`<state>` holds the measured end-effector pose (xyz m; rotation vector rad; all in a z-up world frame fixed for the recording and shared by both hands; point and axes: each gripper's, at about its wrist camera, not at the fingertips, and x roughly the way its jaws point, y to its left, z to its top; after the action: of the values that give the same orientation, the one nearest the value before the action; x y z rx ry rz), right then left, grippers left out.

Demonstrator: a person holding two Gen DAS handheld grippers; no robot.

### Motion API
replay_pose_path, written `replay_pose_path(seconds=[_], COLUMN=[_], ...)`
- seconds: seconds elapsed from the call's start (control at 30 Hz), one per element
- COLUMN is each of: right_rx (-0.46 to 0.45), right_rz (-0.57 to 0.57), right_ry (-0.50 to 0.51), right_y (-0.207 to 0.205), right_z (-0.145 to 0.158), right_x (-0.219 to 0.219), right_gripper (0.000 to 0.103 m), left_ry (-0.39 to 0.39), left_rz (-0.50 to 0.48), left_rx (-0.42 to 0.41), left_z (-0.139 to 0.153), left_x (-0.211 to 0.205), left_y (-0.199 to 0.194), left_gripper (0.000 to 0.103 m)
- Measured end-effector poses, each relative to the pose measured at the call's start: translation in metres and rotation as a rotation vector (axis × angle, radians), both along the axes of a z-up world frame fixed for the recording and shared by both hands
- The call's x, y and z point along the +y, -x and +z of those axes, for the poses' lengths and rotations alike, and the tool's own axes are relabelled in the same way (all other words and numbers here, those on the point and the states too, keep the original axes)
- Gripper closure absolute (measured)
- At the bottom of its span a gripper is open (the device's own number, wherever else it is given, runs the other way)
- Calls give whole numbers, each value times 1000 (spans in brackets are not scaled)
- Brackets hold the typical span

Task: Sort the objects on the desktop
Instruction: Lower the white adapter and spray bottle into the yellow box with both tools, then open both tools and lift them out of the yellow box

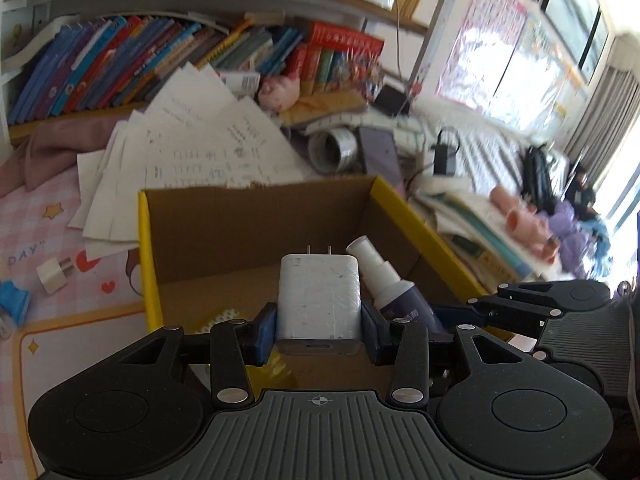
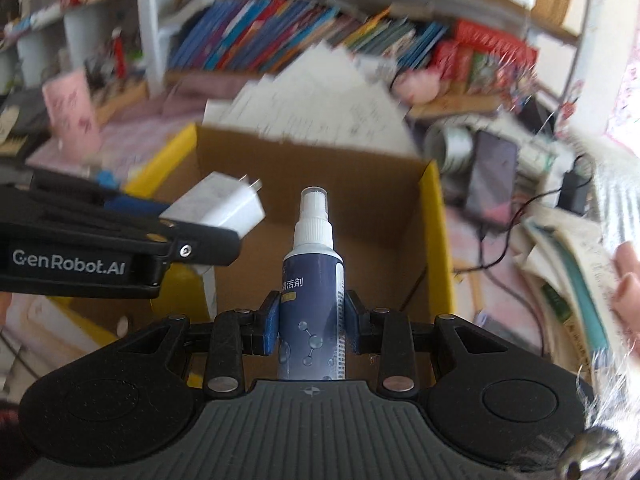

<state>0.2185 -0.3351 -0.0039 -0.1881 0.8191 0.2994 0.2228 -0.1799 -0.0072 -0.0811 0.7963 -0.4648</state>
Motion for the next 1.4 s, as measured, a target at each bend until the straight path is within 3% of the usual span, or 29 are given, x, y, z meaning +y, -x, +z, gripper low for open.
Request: replay_pose_path(seconds=[0.2,0.53,0.77,0.9,1.1,1.4], right_rx=[54,116,119,95,20,-40], right_rz=[33,42,48,62,90,8], right_ry=[-33,-62,-68,-73,-48,-47], right_y=[-4,-7,-7,-4,5,16], right_z=[-10,-20,-22,-19,-9,1], right_x=[-8,-19,-21,-20,-12,-13], right_gripper=[72,72,72,61,39,35], left_ry=[-64,-82,-83,-75,-67,-37], left_rz=[-21,-12,-12,-7,-19,-61], left_rx=[53,105,84,48,-8,-107], left_z=[-12,-20,-18,-12,-5,9], left_x=[-18,-26,-28,-27,-26,-18], left_y=[-4,-5,0,4,9,17], left_gripper=[61,61,59,50,45,33])
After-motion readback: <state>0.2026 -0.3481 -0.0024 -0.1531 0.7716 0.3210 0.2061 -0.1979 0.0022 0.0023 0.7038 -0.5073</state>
